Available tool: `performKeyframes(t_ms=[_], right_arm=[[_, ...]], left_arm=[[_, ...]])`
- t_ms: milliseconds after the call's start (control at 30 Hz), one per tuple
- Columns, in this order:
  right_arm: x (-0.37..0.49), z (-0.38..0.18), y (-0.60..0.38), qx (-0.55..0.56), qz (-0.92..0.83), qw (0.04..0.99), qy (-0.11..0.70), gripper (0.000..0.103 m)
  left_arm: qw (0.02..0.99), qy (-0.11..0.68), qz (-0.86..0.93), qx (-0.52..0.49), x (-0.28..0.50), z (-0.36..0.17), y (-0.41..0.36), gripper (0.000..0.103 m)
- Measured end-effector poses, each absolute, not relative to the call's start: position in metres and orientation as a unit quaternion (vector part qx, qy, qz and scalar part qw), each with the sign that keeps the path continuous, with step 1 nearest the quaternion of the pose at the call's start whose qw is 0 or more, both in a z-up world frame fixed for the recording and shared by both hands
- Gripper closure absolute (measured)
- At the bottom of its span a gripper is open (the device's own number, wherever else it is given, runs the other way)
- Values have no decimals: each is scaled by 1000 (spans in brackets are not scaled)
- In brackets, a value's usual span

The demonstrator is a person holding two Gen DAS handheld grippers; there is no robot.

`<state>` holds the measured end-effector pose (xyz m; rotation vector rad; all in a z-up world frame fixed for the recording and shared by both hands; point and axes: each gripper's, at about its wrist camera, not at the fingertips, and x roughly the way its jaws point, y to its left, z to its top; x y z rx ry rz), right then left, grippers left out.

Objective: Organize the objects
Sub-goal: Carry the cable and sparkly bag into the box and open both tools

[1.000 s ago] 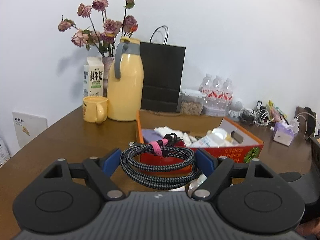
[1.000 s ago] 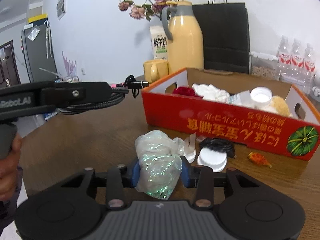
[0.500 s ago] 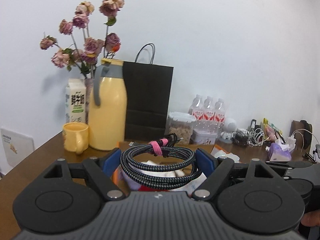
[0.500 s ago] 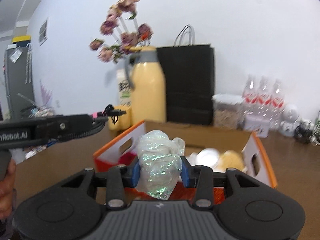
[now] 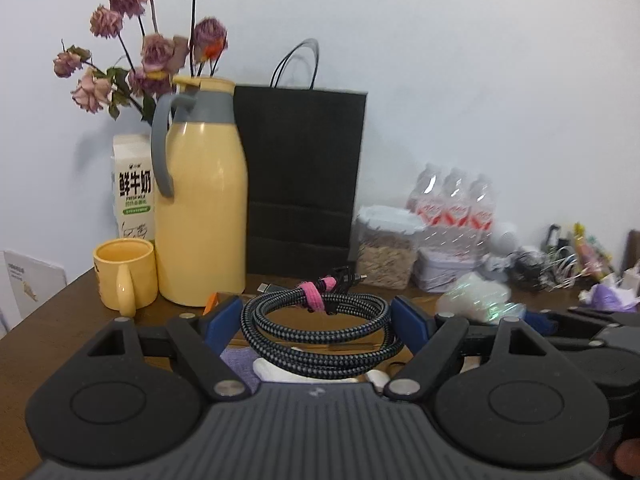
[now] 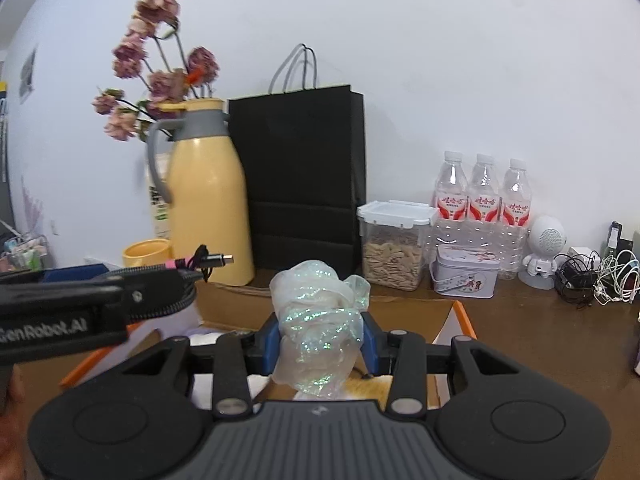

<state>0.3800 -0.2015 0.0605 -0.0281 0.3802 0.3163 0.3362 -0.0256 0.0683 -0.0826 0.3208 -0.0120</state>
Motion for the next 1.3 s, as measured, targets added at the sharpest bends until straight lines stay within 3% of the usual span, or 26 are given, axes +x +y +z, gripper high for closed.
performKeyframes(t_ms=[433, 533, 600, 667, 767, 867, 1300], right_arm=[[401, 32, -209, -20, 137, 968, 211, 63], [398, 33, -211, -18, 134, 969, 209, 55], [396, 32, -213, -15, 134, 968, 212, 43], [395, 32, -216, -13, 132, 968, 213, 34], [391, 33, -220, -9, 124, 970, 209, 13], [388, 36, -223, -4, 119, 972, 204, 2], [368, 46, -222, -13, 122, 974, 191, 0]], left_arm=[[982, 186, -2, -12, 349, 45, -27, 20], [983, 182, 2, -7, 346, 44, -28, 18], [985, 173, 8, -9, 344, 45, -27, 15], [987, 159, 17, -12, 341, 47, -25, 0], [989, 143, 25, -19, 334, 52, -23, 0], [989, 146, 31, -19, 333, 53, -22, 0], [991, 131, 29, -24, 316, 65, -20, 0]])
